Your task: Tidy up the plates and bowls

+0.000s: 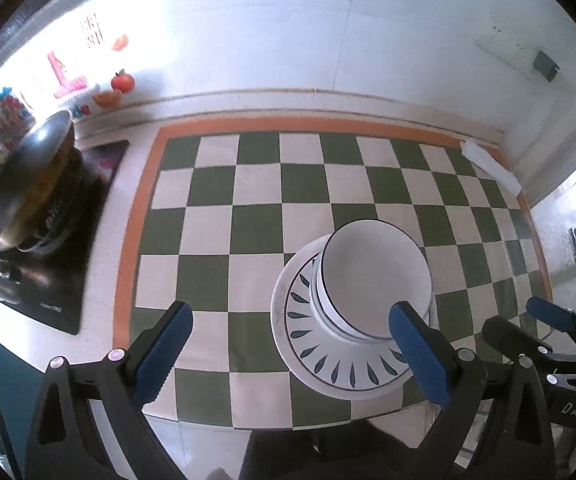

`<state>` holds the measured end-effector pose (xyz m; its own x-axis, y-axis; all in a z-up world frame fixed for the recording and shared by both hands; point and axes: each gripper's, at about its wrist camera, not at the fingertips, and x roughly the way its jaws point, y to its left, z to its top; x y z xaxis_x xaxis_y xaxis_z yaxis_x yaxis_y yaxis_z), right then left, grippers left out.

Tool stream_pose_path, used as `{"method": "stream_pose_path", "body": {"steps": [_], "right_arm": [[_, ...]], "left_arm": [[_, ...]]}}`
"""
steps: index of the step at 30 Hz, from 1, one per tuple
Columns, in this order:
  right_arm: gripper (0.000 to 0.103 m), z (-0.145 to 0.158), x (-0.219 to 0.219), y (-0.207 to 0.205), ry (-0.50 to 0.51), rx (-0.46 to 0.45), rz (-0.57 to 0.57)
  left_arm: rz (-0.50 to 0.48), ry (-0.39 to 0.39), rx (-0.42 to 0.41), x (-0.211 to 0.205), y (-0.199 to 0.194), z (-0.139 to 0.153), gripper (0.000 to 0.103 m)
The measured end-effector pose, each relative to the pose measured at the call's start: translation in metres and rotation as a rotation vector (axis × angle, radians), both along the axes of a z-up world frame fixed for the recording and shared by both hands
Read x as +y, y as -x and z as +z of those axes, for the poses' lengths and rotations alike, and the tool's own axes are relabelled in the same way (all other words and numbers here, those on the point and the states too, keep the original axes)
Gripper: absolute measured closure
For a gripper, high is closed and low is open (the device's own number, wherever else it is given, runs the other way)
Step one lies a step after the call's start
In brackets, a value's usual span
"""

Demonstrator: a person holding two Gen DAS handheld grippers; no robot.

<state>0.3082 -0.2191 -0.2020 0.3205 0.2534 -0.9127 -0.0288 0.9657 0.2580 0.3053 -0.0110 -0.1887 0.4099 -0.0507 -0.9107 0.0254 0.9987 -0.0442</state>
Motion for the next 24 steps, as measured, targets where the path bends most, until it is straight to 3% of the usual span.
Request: {"method": "stream_pose_path", "body": {"steps": [9, 16, 24], "right_arm": [[0.007, 0.048, -0.014, 0.052, -0.017, -0.111, 0.012], [0.007, 0.117, -0.021, 0.125, 0.003, -0.251, 0.022], [0.007, 0.169, -0.022, 0.202, 0.019, -0.350, 0.020]], "left_arm": [[0.057, -0.028, -0.110, -0.011, 0.061, 0.049, 0.002], [0.098, -0.062, -0.192, -0.016, 0.120, 0.087, 0.002], [0.101, -0.048, -0.288, -0.015, 0.195, 0.133, 0.002]]}}
